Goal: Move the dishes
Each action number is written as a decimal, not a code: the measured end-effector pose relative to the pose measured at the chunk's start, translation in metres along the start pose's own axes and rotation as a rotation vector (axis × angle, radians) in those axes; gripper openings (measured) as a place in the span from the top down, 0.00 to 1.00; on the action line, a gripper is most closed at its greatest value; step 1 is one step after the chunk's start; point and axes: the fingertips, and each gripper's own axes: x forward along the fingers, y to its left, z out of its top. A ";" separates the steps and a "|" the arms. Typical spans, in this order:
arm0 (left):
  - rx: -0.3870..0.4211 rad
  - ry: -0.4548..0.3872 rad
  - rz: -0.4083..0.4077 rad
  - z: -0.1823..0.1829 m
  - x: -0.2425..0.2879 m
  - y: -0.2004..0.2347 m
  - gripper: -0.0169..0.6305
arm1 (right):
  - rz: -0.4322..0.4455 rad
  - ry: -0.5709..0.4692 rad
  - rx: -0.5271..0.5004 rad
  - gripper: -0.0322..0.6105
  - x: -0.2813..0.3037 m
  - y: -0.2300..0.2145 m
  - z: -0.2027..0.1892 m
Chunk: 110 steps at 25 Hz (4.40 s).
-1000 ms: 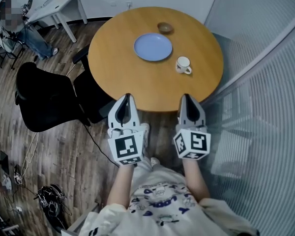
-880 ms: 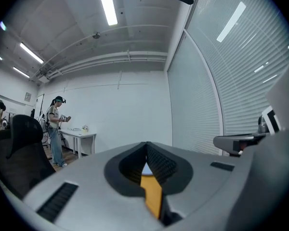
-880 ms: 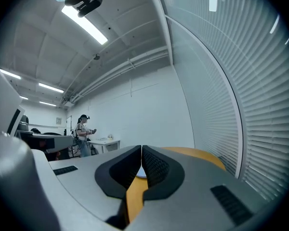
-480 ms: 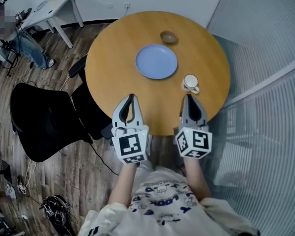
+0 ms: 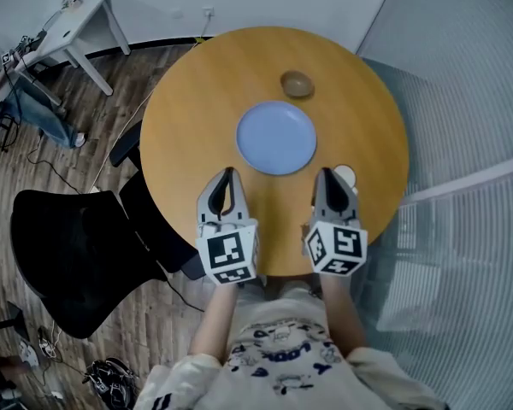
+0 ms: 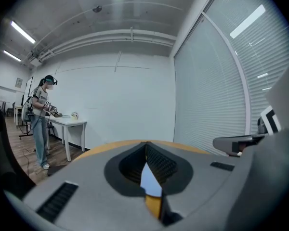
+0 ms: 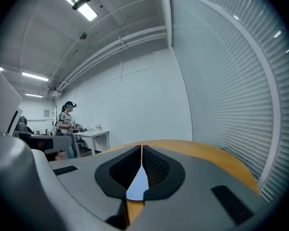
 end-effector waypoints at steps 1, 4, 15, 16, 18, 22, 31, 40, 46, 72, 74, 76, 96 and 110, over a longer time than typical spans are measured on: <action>-0.013 0.000 -0.003 -0.001 0.008 0.002 0.97 | -0.005 0.012 0.006 0.94 0.008 -0.001 -0.002; -0.042 0.033 0.011 -0.008 0.027 0.009 0.97 | -0.017 0.039 0.016 0.94 0.027 -0.003 -0.008; -0.175 0.207 0.042 -0.050 0.094 0.008 0.97 | -0.047 0.170 0.043 0.94 0.097 -0.026 -0.032; -0.180 0.224 0.043 -0.055 0.100 0.006 0.97 | -0.062 0.176 0.041 0.94 0.103 -0.030 -0.034; -0.191 0.251 0.047 -0.064 0.111 0.004 0.97 | -0.090 0.183 0.031 0.94 0.115 -0.038 -0.039; -0.203 0.297 0.074 -0.086 0.119 0.008 0.97 | -0.118 0.226 0.039 0.94 0.128 -0.045 -0.058; -0.242 0.378 0.131 -0.128 0.129 0.028 0.96 | -0.167 0.314 0.071 0.77 0.138 -0.056 -0.103; -0.266 0.460 0.134 -0.157 0.148 0.031 0.84 | -0.235 0.395 0.098 0.76 0.150 -0.074 -0.129; -0.298 0.490 0.146 -0.171 0.155 0.027 0.83 | -0.248 0.431 0.152 0.76 0.153 -0.080 -0.144; -0.420 0.417 0.232 -0.165 0.124 0.056 0.83 | -0.127 0.435 0.125 0.84 0.150 -0.038 -0.142; -0.427 0.402 0.266 -0.163 0.112 0.066 0.83 | -0.082 0.411 0.105 0.84 0.154 -0.024 -0.135; -0.440 0.387 0.306 -0.160 0.097 0.079 0.83 | -0.031 0.398 0.095 0.84 0.156 -0.007 -0.131; -0.476 0.368 0.549 -0.212 0.000 0.184 0.83 | 0.230 0.392 0.015 0.84 0.157 0.134 -0.175; -0.454 0.364 0.534 -0.216 0.005 0.196 0.83 | 0.251 0.434 -0.125 0.84 0.171 0.134 -0.189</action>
